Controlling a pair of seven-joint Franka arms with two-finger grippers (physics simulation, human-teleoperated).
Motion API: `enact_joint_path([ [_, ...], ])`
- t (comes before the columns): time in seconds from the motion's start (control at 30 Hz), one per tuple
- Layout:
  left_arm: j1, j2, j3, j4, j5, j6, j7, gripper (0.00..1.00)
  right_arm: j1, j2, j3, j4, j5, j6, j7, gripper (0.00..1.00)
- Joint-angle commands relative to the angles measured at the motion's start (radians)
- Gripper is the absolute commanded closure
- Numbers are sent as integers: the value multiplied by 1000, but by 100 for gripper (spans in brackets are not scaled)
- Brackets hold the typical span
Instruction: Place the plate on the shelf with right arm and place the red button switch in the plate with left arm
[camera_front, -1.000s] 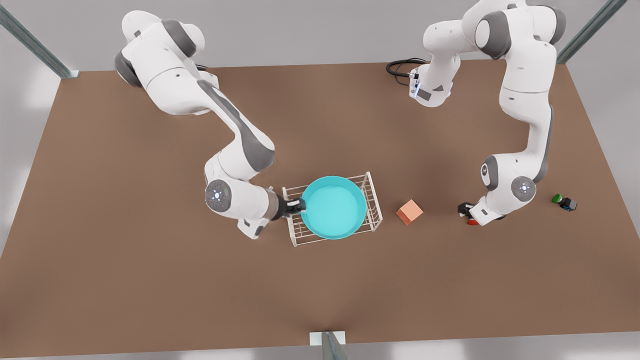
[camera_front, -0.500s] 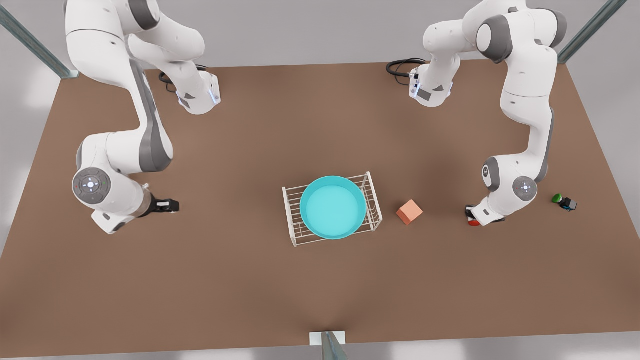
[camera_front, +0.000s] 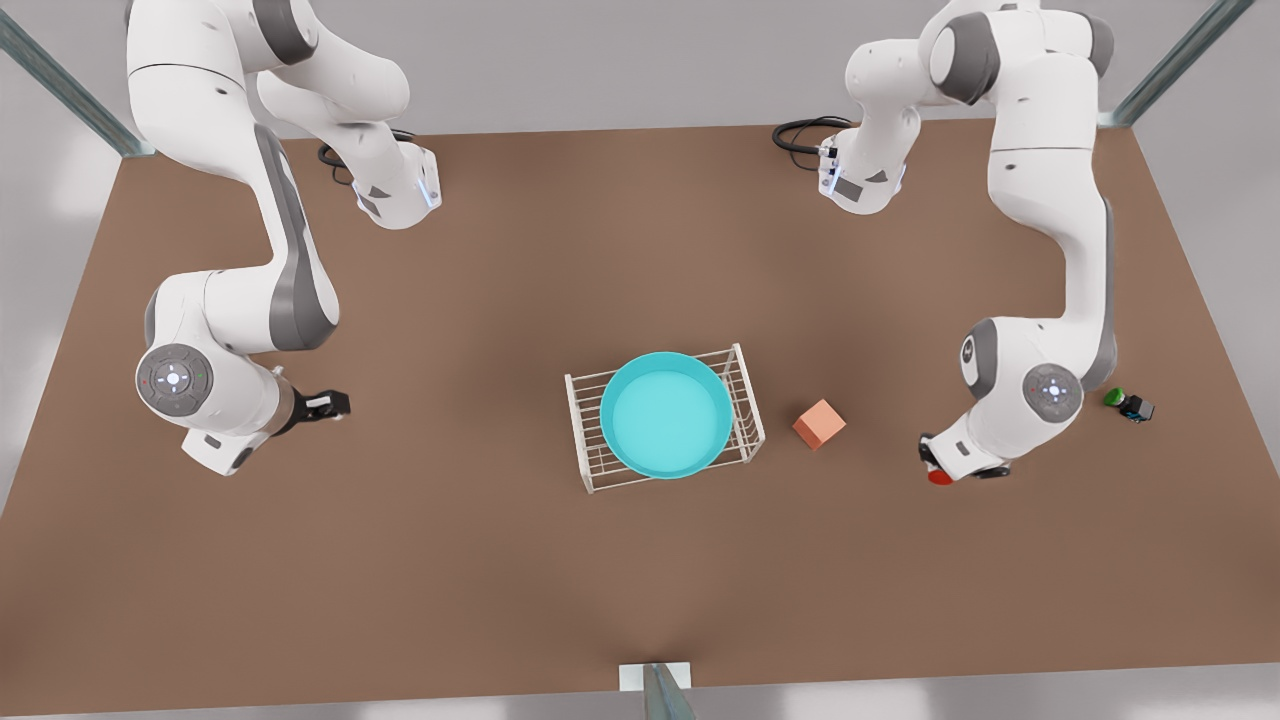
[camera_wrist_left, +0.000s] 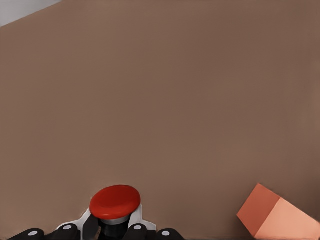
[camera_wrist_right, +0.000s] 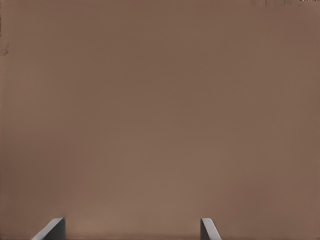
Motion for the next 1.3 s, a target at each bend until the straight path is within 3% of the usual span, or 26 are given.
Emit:
enact_joint_path([
  [0.0,-25,-4,-18,15,-9,-189,-316,59,0,-1,0,0,1,-5,-153,0],
  [0.1,-25,-18,-147,102,-10,-341,-576,59,0,-3,0,0,19,-6,-155,0],
  [0.3,-26,-61,-481,150,-7,-373,-1243,59,2,-1,0,0,21,-9,-153,0],
  [0.43,-167,-21,-510,241,-10,-353,-1531,59,2,-3,0,0,21,-9,-152,0],
  [0.5,-213,27,-510,278,-7,-252,-1642,59,2,-1,2,0,22,-9,-152,0],
  [0.63,-220,125,-464,406,31,-221,-1640,59,2,-1,0,0,22,-9,-152,0],
  [0.73,-221,140,-438,406,51,-181,-1616,59,2,-3,2,0,24,-12,-152,0],
  [0.8,-230,145,-440,407,54,-154,-1639,0,2,-3,0,0,24,-14,-152,0],
  [0.93,-226,143,-437,406,96,-164,-1599,0,2,-1,2,0,24,-12,-150,0],
  [1.07,-3,42,-423,407,116,-708,-722,0,3,-1,2,0,24,-12,-150,0],
  [1.17,135,-51,-412,407,80,-802,-576,0,3,-1,2,0,24,-14,-150,0],
  [1.2,55,-140,-174,404,-33,-859,-319,0,5,-1,2,0,24,-14,-149,0],
  [1.23,12,-251,43,279,-217,-758,-206,0,6,-1,2,0,24,-15,-147,0],
  [1.27,11,-363,40,100,-213,-618,-206,0,6,-1,2,0,24,-19,-146,0],
])
